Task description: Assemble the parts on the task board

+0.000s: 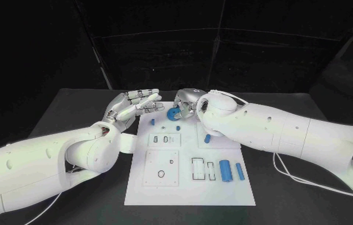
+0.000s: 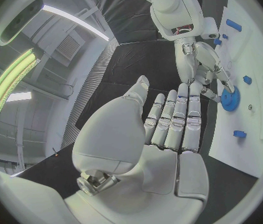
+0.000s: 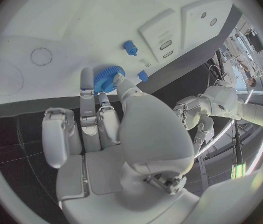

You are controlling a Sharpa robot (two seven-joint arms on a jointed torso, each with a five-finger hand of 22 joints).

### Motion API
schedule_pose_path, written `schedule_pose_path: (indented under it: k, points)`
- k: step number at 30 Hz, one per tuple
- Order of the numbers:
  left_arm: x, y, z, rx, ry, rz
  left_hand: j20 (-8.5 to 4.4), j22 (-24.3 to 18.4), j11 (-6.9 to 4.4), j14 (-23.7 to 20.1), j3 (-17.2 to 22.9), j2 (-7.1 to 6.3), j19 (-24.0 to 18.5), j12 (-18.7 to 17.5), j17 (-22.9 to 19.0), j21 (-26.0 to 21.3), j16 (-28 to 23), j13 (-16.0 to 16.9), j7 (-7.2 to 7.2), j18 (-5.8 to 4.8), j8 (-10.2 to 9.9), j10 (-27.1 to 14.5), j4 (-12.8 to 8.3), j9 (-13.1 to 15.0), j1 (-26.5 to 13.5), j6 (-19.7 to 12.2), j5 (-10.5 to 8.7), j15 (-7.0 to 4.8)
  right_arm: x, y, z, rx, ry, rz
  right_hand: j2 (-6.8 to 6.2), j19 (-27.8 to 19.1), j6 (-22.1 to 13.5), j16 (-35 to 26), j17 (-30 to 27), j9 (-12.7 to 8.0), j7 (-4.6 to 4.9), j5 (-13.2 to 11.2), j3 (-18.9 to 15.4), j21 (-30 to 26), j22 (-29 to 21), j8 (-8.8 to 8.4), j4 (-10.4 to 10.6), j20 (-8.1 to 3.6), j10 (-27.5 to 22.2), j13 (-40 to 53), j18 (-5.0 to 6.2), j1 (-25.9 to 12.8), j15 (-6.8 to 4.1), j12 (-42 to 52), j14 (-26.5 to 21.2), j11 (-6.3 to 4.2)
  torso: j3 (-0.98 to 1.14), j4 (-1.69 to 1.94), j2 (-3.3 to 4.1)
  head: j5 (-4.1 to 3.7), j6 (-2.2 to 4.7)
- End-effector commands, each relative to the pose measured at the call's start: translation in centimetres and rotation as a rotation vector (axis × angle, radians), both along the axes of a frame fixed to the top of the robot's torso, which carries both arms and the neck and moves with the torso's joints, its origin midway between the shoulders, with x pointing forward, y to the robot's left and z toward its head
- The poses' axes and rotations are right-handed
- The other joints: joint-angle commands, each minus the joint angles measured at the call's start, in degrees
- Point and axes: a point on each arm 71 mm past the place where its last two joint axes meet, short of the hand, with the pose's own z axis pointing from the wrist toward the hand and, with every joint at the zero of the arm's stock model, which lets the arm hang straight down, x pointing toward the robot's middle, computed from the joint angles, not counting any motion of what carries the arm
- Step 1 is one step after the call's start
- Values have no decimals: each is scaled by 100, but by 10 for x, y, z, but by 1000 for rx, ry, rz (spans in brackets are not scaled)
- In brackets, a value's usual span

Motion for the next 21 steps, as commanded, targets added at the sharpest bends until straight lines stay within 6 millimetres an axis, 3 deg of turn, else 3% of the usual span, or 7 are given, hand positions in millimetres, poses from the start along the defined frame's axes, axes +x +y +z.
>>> schedule_pose_path:
  k: [1, 5, 8, 21]
  points:
    - [0, -1, 2, -7, -8, -12, -9, -6, 6, 23, 15, 54, 43, -30, -5, -38, -36, -3, 234, 12, -34, 27, -33, -8, -17, 41, -1, 6, 0, 1, 1, -9, 3, 7, -50, 141, -210, -18, 4, -8, 11, -45, -111, 16, 589, -28, 48, 59, -22, 374, -33, -151, 63, -21, 83, 22, 1, -1, 2, 1, 1]
    - [0, -1, 2, -7, -8, -11, -9, -7, 6, 23, 14, 54, 44, -32, -6, -40, -38, -3, 234, 12, -36, 27, -35, -8, -18, 41, -1, 6, -1, 1, 1, -2, 15, 12, -81, 139, -233, -17, 12, 14, 20, -103, -293, 15, 586, 12, 217, 76, -13, 383, -32, -430, 77, -10, 93, 36, 1, 1, 0, -1, 0]
    - [0, -1, 2, -7, -8, -11, -9, -8, 6, 24, 13, 55, 46, -35, -6, -43, -41, -3, 234, 12, -38, 28, -39, -8, -22, 41, -1, 6, -2, -1, 0, 7, 27, 16, -17, 149, -100, -18, 19, 41, 3, -21, -407, 21, 606, 82, 392, 79, 9, 410, -36, -659, 76, 17, 96, 27, 1, -3, 0, -3, -1]
    - [0, -1, 2, -6, -7, -10, -9, -8, 6, 24, 13, 55, 46, -35, -6, -43, -41, -3, 234, 12, -38, 28, -39, -8, -22, 41, -1, 6, -2, -4, -3, -10, 73, 19, 56, 163, 14, -20, 29, 43, -24, 105, -505, 31, 636, 121, 501, 69, 32, 443, -42, -788, 64, 48, 97, 7, 1, 7, 0, -23, -9]
